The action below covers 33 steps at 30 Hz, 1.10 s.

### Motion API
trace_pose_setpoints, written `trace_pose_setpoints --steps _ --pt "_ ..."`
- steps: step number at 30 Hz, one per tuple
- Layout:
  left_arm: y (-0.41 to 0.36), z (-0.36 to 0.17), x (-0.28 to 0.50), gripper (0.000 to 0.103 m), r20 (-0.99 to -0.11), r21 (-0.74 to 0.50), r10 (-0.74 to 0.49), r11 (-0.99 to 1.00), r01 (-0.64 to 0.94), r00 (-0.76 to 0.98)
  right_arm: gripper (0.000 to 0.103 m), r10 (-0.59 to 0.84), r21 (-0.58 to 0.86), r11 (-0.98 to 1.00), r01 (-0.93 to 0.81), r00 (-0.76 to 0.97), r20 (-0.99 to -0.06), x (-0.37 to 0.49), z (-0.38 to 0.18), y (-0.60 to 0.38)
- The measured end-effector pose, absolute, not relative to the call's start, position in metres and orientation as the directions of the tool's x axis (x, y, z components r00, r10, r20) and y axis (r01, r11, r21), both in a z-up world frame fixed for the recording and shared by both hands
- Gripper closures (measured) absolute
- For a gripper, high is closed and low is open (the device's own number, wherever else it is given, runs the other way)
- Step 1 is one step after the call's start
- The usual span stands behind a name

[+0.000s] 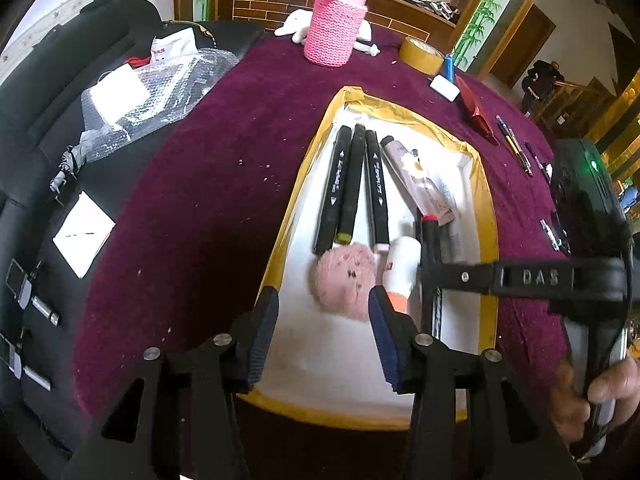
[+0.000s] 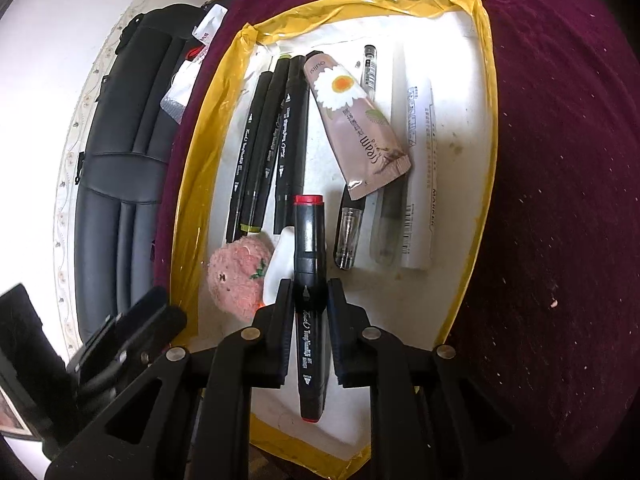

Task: Organize objects
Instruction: 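Lower the plush and black marker into the white tray and open both tools, then grasp a clear pen with the left tool while the right tool grasps the black tape roll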

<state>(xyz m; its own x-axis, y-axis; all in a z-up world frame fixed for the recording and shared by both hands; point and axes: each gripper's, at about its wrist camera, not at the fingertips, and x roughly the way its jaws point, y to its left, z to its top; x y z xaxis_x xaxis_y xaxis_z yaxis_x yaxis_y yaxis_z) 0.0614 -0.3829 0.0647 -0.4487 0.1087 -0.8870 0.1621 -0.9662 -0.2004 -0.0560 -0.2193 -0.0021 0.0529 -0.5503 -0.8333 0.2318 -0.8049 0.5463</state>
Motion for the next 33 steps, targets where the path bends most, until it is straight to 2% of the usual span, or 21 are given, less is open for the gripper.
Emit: trace_pose_setpoints --steps 4,11,21,26,33 --pt "-0.384 0.062 0.065 0.059 -0.890 -0.201 0.108 -0.965 0.169 -0.444 0.087 -0.543 0.540 -0.808 0.235 0.059 -0.838 -0.054 0.004 -0.209" --pt "-0.384 0.062 0.065 0.053 -0.890 -0.209 0.113 -0.962 0.176 -0.441 0.060 -0.498 0.473 -0.834 0.284 -0.017 -0.867 -0.050 0.024 -0.193" --pt "-0.349 0.079 0.054 0.049 -0.892 -0.150 0.100 -0.985 0.082 -0.440 0.058 -0.536 0.509 -0.836 0.204 -0.106 -0.837 -0.052 0.043 -0.139" --pt "-0.328 0.082 0.046 0.049 -0.888 -0.206 0.174 -0.978 0.031 -0.425 0.058 -0.502 0.478 -0.864 0.161 -0.192 -0.843 -0.048 0.054 -0.093" --pt "-0.278 0.087 0.044 0.049 -0.872 -0.295 0.295 -0.954 -0.061 -0.392 0.058 -0.334 0.373 -0.925 -0.067 -0.322 -0.886 -0.053 0.055 0.033"
